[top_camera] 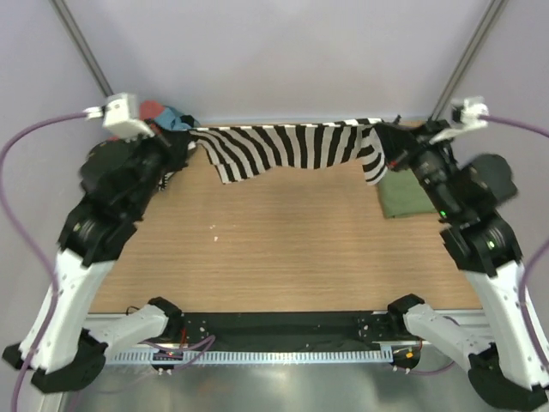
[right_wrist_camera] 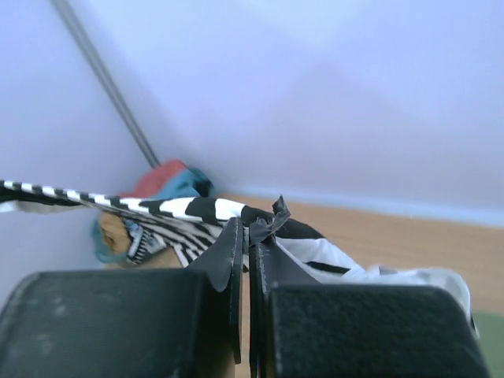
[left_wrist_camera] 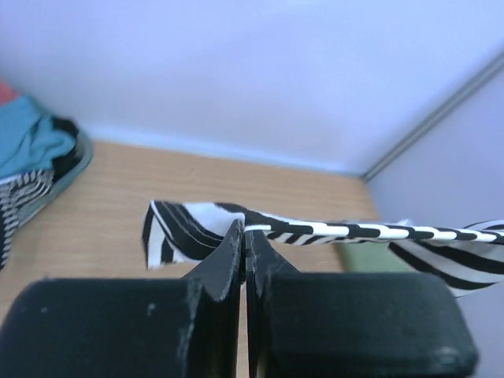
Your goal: Fold and stack the tank tops
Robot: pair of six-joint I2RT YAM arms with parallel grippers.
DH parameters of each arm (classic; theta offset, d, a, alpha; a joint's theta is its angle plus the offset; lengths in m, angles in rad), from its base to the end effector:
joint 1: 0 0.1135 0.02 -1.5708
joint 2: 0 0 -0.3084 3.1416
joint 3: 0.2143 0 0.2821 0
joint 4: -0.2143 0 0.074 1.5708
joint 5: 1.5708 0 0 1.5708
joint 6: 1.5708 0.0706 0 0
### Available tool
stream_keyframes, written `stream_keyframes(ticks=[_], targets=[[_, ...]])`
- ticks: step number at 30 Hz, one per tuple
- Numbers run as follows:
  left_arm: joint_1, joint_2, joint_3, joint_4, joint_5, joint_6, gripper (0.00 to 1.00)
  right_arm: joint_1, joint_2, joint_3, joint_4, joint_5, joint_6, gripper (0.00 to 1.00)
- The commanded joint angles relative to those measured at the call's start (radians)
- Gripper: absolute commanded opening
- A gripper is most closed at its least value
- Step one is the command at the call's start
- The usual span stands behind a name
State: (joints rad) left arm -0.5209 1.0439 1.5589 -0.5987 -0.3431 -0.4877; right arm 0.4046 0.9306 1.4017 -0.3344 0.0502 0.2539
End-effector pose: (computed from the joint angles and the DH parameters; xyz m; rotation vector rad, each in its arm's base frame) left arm 0.1985 -0.0865 0.5563 -0.2356 1.6553 -0.4833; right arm 0.1828 0.0744 0.5591 -0.0676 1.4521 0.5044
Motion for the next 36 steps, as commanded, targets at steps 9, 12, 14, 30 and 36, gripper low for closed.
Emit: stream_keyframes(ticks=[9,12,14,30,36], targets=[[-0.008,-0.148,-0.011,0.085,-0.023,0.041,0.0,-0.001,-0.125,-0.04,0.095,-0.115,-0.018,0.01],[-0.008,-0.137,-0.078,0.114,-0.04,0.011,0.0,0.002,-0.087,-0.049,0.046,-0.055,0.008,0.01],[-0.008,-0.124,-0.143,0.141,-0.059,-0.009,0.0,0.0,-0.023,-0.049,-0.008,-0.003,0.024,0.01],[0.122,0.574,-0.303,0.436,-0.165,-0.178,0.0,-0.118,0.594,-0.199,0.31,0.056,0.156,0.01],[0.222,0.942,0.098,0.314,-0.068,-0.161,0.04,-0.171,0.989,0.246,0.201,0.005,0.145,0.31]])
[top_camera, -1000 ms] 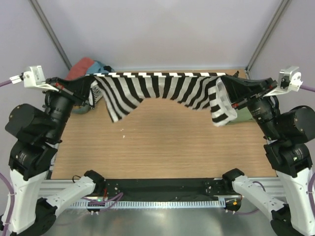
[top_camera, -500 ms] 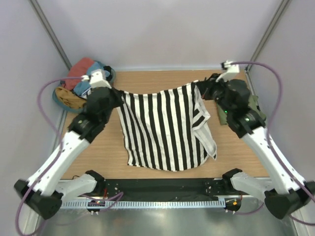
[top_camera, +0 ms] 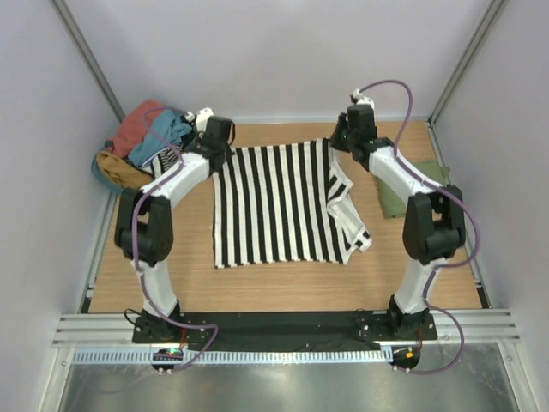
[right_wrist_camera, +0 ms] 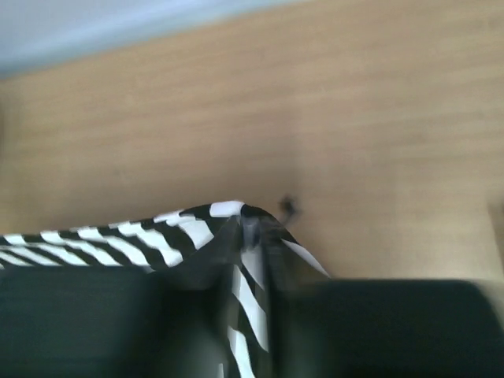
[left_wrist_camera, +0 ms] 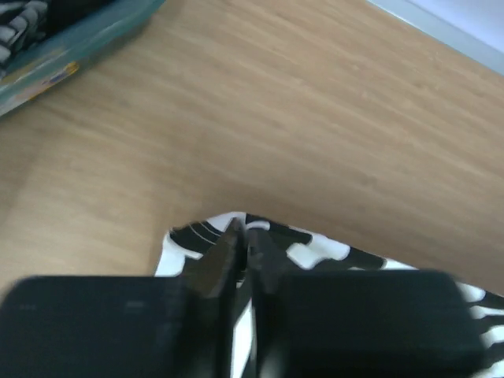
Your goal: Fold and stack the tank tops
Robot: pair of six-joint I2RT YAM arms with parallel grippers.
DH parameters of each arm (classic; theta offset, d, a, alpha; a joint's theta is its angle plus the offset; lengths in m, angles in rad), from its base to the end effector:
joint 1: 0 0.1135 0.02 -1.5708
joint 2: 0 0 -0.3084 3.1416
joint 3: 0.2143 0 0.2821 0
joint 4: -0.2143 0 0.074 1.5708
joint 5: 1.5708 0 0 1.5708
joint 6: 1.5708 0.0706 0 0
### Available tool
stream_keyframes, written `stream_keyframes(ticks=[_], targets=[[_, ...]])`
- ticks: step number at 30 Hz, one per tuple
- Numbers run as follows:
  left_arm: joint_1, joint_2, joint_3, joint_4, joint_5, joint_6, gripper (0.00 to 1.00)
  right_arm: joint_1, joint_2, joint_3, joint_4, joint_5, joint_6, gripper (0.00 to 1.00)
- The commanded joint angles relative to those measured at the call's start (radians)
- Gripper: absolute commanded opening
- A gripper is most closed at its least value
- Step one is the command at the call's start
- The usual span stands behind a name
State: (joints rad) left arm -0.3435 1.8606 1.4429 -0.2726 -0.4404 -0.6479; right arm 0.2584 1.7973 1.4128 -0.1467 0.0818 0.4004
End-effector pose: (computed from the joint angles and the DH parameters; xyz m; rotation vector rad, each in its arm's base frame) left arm 0.4722 -0.1369 0.2643 -0.5560 2.1133 -0.0591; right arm 0.4769 0.1201 0.2931 0.1994 2.1058 0.3096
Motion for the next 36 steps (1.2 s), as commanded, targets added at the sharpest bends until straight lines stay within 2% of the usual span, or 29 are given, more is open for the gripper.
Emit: stream_keyframes(ticks=[1,2,3,4,6,8,9,12,18,20,21,23,28,34,36], targets=[[0.055,0.179,0.291,-0.101,0.087,0.002,0.15,-0.027,0.169,0.286,-0.011,-0.042,-0.002,0.5],[0.072,0.227,0.369,-0.164,0.1,0.008,0.31,-0.03,0.228,0.323,-0.037,-0.045,0.003,0.65],[0.072,0.312,0.514,-0.23,0.089,0.008,0.63,-0.033,0.237,0.349,-0.059,-0.042,0.011,0.75],[0.074,0.333,0.56,-0.334,0.059,0.01,0.71,-0.034,0.232,0.336,-0.059,-0.046,0.012,0.81],[0.072,0.3,0.532,-0.341,0.048,0.017,0.79,-0.038,0.164,0.269,-0.024,-0.042,0.008,0.81],[0.074,0.231,0.444,-0.263,0.057,0.027,0.8,-0.039,0.105,0.166,-0.01,-0.005,0.008,0.78],[0.074,0.198,0.36,-0.219,0.061,0.025,0.81,-0.039,0.056,0.113,-0.037,0.006,0.008,0.72],[0.074,0.071,0.225,-0.182,0.123,0.013,0.8,-0.039,-0.027,-0.001,-0.08,0.032,0.015,0.65],[0.009,-0.096,-0.005,-0.162,0.21,0.004,0.77,-0.041,-0.062,-0.135,-0.116,0.098,0.043,0.67],[-0.005,-0.152,-0.086,-0.151,0.232,-0.002,0.76,-0.041,-0.05,-0.147,-0.117,0.107,0.06,0.67],[-0.008,-0.172,-0.107,-0.157,0.296,-0.004,0.74,-0.042,-0.041,-0.149,-0.119,0.107,0.064,0.65],[-0.017,-0.237,-0.175,-0.175,0.322,-0.009,0.72,-0.044,-0.013,-0.144,-0.12,0.101,0.08,0.58],[-0.031,-0.362,-0.315,-0.185,0.385,0.005,0.73,-0.048,0.06,-0.1,-0.116,0.067,0.104,0.57],[-0.038,-0.397,-0.424,-0.203,0.394,0.016,0.73,-0.051,0.14,-0.055,-0.116,0.047,0.132,0.56],[-0.04,-0.394,-0.466,-0.174,0.419,0.004,0.72,-0.051,0.154,-0.054,-0.107,0.044,0.141,0.48]])
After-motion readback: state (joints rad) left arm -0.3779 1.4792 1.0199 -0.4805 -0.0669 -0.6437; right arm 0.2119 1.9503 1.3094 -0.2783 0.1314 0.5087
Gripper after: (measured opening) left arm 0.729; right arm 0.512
